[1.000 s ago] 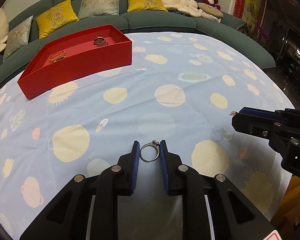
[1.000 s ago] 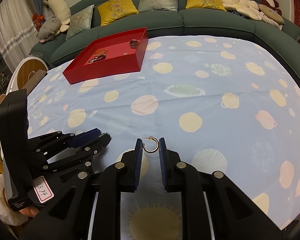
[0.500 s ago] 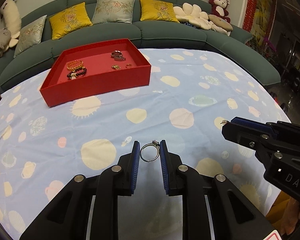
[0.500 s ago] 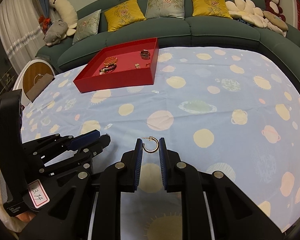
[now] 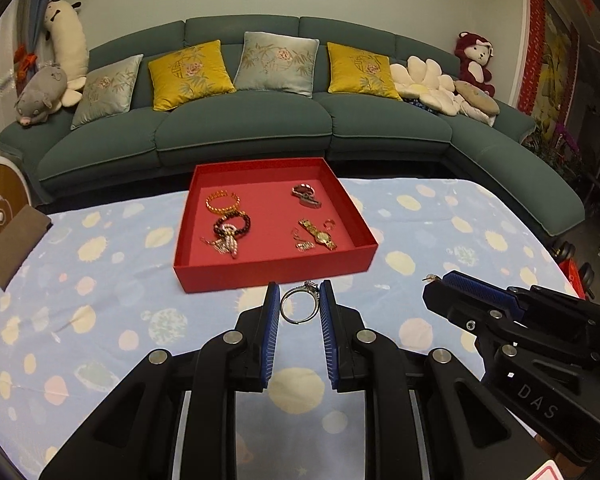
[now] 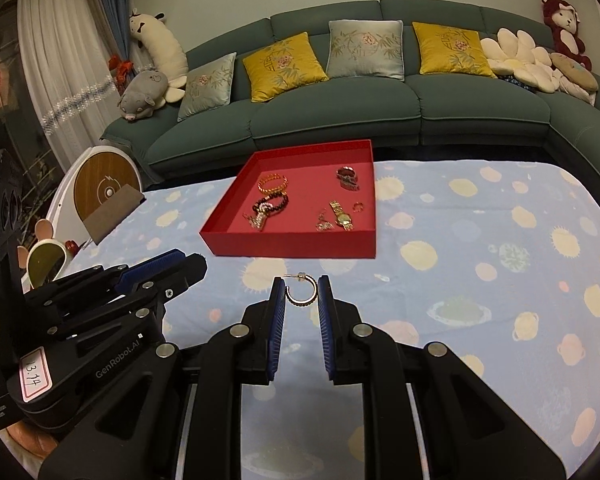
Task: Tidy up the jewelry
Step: 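Carry the silver ring and the hoop earring over the red tray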
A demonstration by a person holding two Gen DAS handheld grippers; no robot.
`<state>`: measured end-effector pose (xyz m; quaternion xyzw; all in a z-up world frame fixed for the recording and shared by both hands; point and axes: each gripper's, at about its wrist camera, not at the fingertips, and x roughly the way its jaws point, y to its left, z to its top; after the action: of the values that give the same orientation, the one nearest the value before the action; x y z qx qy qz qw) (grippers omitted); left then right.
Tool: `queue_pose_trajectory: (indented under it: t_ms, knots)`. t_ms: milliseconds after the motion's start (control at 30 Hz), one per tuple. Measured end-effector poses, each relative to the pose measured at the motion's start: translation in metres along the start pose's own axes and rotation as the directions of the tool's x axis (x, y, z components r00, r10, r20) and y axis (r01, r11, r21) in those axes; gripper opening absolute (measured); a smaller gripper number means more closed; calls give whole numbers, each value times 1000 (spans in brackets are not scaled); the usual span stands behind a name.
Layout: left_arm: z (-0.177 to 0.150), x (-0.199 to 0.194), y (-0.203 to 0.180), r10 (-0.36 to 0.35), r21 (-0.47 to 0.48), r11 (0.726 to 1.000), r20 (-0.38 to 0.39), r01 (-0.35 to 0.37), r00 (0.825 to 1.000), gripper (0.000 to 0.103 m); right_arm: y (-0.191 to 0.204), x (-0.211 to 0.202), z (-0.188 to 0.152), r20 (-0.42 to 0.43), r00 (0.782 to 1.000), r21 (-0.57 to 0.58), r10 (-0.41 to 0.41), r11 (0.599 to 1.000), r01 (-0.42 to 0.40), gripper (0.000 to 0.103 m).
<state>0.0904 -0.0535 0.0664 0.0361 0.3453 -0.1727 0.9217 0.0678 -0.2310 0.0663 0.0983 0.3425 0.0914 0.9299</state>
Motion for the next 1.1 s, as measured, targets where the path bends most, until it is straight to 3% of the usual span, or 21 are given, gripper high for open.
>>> queue_pose_trajectory:
  t_ms: [300,600,1100]
  knots:
    - [44,8,20,68,21,997,76,-69,995,18,21,16,43,51,999,-41,13,999,-11,16]
    - [72,39,39,137,36,989,113,-141,984,18,12,45,81,81,997,-34,-15,999,18,16]
    - [82,123,71,189,24,981,45,-190,981,18,-4,136,109,-6,999,-36,-50,998,49,16]
